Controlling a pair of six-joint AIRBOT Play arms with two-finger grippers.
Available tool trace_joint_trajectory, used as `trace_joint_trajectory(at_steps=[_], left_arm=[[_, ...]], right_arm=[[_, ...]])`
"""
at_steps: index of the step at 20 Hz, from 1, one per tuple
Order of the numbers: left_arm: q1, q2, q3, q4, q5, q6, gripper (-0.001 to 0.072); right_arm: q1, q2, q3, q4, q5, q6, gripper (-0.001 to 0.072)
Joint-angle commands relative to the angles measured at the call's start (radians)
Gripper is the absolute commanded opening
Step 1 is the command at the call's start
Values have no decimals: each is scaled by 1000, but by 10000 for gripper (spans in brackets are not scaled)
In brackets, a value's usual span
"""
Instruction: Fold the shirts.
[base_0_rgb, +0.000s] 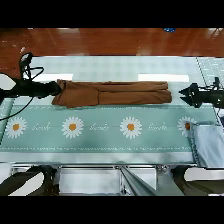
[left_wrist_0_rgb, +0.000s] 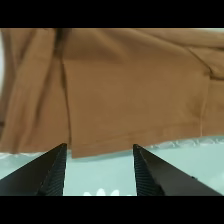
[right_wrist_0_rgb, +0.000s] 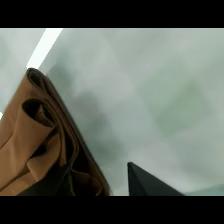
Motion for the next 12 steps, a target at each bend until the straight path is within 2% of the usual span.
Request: trace_joint_trajectory(at_steps=[1,5,12], left_arm=[[-33,19,-31,-8,21,2,509],[-33,19,-31,-8,18,2,509],[-33,19,-31,-27,19,2,509]], right_arm=[[47,-105,90,22,71,8,420],[83,-183,181,47,135,8,420],[173,-266,254,43,140,38,419]])
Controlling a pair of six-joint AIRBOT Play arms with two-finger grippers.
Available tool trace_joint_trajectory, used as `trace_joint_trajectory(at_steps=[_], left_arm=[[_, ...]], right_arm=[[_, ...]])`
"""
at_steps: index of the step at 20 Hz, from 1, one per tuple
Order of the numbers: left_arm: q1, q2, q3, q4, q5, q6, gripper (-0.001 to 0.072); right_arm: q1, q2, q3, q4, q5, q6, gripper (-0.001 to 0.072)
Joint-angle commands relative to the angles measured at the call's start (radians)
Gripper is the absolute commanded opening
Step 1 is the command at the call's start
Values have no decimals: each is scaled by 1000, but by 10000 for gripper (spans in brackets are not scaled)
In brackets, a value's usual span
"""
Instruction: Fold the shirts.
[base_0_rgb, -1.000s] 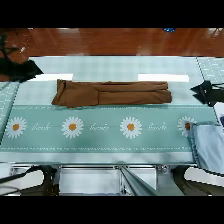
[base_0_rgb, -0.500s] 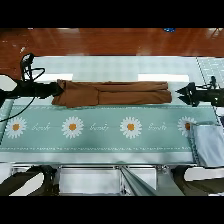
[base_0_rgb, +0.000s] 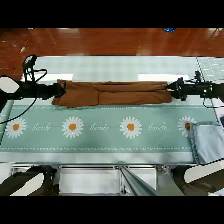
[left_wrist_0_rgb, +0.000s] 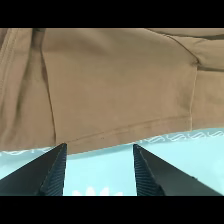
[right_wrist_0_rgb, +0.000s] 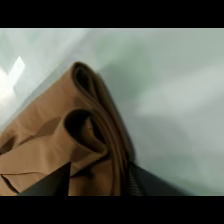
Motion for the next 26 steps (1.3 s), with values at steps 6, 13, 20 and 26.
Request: trace_joint_trajectory(at_steps=[6,13,20,26], left_arm=[[0,1,0,-7,4,0,508],[-2,0,0,-81,-15,10,18],[-262,-171,133,-275,29,112,14],[-623,-609,550,-277,-51,26,14]], right_arm=[[142,-34,60,-66,46,-30,26],[144,224,72,-146,98,-42,24],[158,754,-170,-302,144,53,24],[158,1164,-369,-298,212,197,24]])
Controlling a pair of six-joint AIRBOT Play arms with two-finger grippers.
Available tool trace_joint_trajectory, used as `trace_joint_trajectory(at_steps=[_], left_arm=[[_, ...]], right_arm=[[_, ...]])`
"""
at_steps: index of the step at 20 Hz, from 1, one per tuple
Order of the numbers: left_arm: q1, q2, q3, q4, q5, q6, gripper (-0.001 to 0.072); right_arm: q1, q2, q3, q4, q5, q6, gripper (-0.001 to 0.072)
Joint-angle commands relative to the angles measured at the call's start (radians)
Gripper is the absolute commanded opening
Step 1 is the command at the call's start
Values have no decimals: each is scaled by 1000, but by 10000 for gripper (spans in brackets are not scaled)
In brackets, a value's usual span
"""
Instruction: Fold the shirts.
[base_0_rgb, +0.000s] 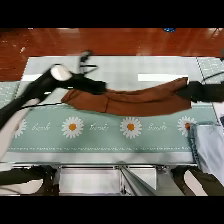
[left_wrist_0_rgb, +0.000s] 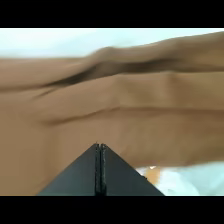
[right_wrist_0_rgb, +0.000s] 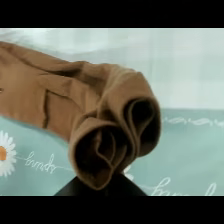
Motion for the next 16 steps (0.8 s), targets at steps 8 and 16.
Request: trace_joint_trajectory(at_steps=[8,16], left_arm=[[-369,-503,518,-154,-256,-136,15],[4,-314,514,-163,-372,-60,15]], right_arm=[[0,352,-73,-4,59,190,24],[1,328,-74,50,43,203,23]])
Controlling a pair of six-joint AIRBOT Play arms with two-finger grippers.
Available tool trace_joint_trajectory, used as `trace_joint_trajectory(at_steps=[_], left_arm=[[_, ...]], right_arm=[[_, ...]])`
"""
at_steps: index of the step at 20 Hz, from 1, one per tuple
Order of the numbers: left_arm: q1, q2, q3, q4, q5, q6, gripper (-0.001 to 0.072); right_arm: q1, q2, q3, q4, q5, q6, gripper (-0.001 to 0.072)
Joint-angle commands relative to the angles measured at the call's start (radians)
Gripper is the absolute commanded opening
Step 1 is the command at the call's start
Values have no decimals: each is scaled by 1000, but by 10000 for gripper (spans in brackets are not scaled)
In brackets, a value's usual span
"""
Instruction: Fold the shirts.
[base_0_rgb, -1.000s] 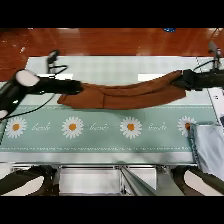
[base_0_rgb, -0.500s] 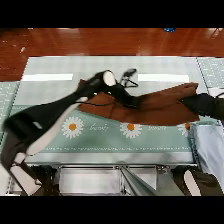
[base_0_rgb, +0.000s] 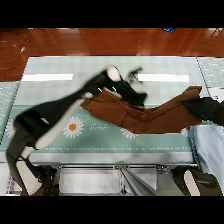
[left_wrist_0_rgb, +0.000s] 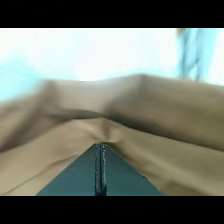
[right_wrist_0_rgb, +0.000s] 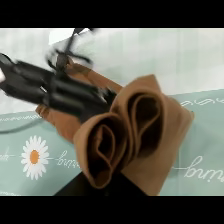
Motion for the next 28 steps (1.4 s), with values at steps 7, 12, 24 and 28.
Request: trace_joint_trajectory(at_steps=[7,12,24,28], left_arm=[[711,654,-316,-9,-127,216,15],[888,1022,-737,-8,-92,276,15],[883,1165,-1177,-10,0,294,15],[883,1165,-1176,-19,105,290,15]], right_arm=[[391,-345,8,216,-418,-73,24],[639,-818,239,298,-616,-140,24],[768,-1335,640,385,-578,-158,409],[706,-1289,640,394,-422,-164,406]])
